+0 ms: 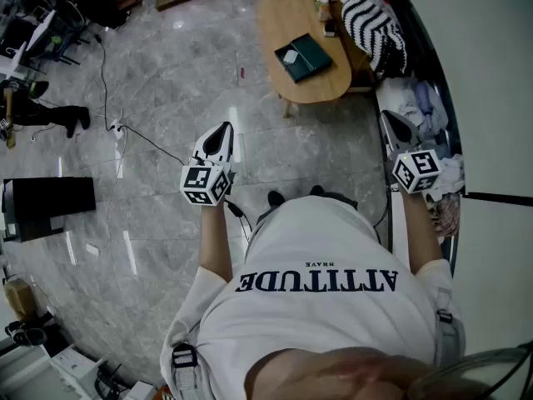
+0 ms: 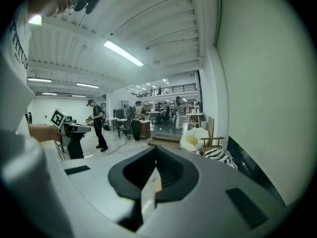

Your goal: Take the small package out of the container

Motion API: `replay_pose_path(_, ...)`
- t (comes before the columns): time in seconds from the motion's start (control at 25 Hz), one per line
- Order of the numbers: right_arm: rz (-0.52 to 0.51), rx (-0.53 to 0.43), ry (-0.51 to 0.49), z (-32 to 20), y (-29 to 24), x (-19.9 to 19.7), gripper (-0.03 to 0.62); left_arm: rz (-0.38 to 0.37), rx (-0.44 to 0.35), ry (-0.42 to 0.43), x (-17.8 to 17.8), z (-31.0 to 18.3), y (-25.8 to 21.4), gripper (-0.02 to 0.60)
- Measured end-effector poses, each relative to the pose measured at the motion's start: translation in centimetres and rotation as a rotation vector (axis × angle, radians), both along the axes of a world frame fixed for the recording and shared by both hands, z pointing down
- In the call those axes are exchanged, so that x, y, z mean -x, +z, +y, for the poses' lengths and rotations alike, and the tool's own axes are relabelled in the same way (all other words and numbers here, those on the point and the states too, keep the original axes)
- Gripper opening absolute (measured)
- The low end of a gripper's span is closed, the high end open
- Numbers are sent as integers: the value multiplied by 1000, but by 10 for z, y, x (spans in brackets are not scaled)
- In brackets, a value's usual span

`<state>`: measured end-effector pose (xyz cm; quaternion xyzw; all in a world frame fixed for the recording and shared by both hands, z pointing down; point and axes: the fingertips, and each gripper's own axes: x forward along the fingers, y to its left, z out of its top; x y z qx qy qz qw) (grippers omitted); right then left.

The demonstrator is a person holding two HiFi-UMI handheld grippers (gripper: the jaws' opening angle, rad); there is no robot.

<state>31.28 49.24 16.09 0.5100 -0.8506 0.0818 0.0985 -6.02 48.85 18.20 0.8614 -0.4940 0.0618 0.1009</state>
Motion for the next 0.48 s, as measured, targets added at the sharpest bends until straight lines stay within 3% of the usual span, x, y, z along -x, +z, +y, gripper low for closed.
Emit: replay_pose_path(0.48, -11, 4, 14, -2, 1, 1, 20, 3, 5, -1, 5, -2, 4, 23)
